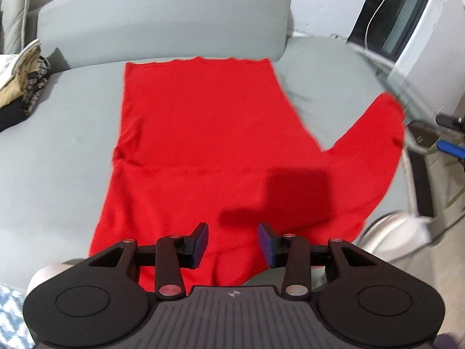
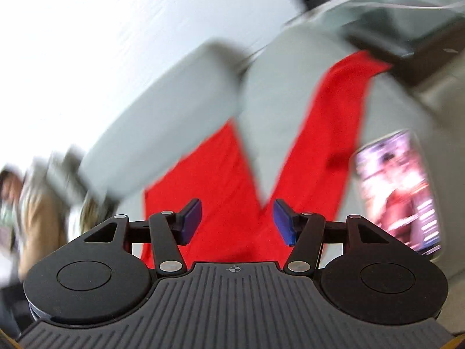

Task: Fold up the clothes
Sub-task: 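Grasp the other sleeve cuff with the right tool and lift it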

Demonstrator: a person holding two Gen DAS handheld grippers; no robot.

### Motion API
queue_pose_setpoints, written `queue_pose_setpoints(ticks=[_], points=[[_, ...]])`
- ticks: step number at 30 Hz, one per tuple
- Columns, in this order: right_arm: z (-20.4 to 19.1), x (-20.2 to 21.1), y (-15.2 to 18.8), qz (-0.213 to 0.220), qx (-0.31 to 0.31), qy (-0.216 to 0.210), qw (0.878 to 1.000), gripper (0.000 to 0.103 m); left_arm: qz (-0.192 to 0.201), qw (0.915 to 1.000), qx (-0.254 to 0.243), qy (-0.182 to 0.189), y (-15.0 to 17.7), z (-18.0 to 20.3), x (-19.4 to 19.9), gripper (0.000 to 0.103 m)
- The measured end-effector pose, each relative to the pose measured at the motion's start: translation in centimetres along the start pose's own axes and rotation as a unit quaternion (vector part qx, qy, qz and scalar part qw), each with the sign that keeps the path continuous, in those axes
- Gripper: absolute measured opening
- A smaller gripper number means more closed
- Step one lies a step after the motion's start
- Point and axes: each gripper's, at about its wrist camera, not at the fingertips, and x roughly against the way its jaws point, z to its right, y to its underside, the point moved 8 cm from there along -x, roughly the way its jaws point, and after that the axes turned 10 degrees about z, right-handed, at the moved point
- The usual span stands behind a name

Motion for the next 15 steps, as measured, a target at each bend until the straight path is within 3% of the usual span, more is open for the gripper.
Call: queue_pose_setpoints(ticks=[4,7,12,13,15], points=[[4.5,0.6,-4.6,0.056,-0.009,0.103,0.993,0.06,-0.011,0.9997,-0.001,0.02,-0.2,1.3,0.7,0.039],[7.9,-0.8,-6.5,0.062,-0.027,0.141,0.988,0.061,-0.029,0.9989,-0.013,0.034,0.3,1.5,0.4,0.041],[12.4,-8.0,-7.1,0.046,-0.108,0.106,0.987,0.054,-0.057,0.9971,-0.016,0.048,1.1,2.7,-2.9,0.041],[13.6,-9.7,-7.2,0.042,-0.138,0.102,0.984,0.048,-0.06,0.9969,-0.018,0.048,1.3,2.9,-3.4,0.041],[15.9,-12.3,-7.2,0.047,-0.194,0.099,0.975,0.047,-0.07,0.9963,-0.021,0.044,1.7,3.2,-4.3,0.041]])
